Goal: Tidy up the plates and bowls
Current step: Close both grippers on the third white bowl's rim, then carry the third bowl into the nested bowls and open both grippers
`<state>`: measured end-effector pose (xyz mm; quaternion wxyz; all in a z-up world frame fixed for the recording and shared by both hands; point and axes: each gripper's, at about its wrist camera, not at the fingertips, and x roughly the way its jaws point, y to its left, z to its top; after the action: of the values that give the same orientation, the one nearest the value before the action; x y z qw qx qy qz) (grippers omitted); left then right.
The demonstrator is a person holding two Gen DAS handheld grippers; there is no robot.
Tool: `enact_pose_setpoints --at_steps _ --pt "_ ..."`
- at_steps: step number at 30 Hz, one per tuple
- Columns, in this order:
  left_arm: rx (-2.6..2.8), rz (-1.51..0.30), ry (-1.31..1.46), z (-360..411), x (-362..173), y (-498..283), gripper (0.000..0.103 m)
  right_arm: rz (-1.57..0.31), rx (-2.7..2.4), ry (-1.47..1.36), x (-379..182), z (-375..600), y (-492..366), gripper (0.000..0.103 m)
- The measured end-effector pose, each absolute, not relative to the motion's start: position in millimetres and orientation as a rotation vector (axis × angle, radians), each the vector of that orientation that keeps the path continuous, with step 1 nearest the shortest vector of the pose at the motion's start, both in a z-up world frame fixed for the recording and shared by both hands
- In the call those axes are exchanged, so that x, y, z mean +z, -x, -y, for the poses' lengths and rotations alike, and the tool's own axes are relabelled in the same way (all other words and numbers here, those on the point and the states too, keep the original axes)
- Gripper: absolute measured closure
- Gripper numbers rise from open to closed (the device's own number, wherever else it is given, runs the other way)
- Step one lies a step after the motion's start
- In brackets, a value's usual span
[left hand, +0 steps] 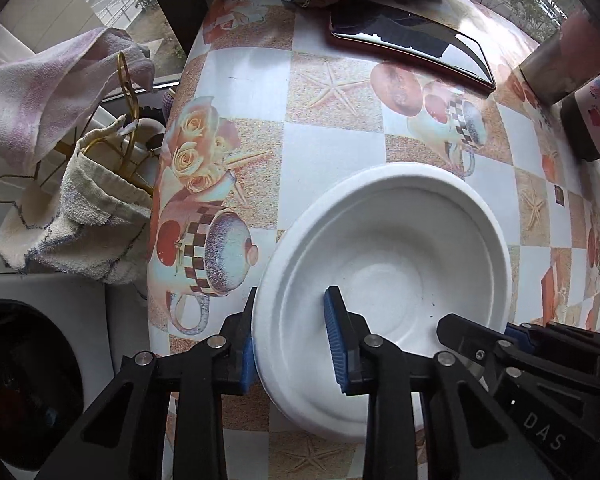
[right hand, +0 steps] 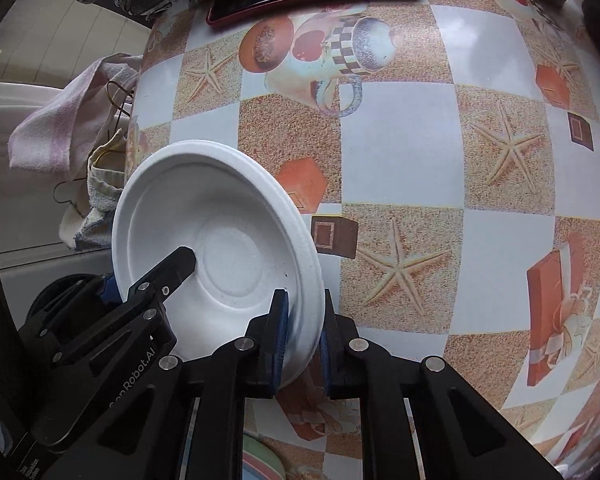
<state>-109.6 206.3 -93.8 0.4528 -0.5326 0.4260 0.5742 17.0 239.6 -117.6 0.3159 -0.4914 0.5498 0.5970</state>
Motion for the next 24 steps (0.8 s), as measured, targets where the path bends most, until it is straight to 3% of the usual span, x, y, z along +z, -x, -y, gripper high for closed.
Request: enact_pose_setpoints --at_steps 14,24 --pt "1.251 -1.159 1.293 -139 -98 -8 0.07 -1.496 1.413 1.297 -119 -169 -123 0.087" --pt "1.25 -1.186 1.266 -96 -85 -33 0.069 -1.527 1.405 1.306 -111 -138 -131 0.086"
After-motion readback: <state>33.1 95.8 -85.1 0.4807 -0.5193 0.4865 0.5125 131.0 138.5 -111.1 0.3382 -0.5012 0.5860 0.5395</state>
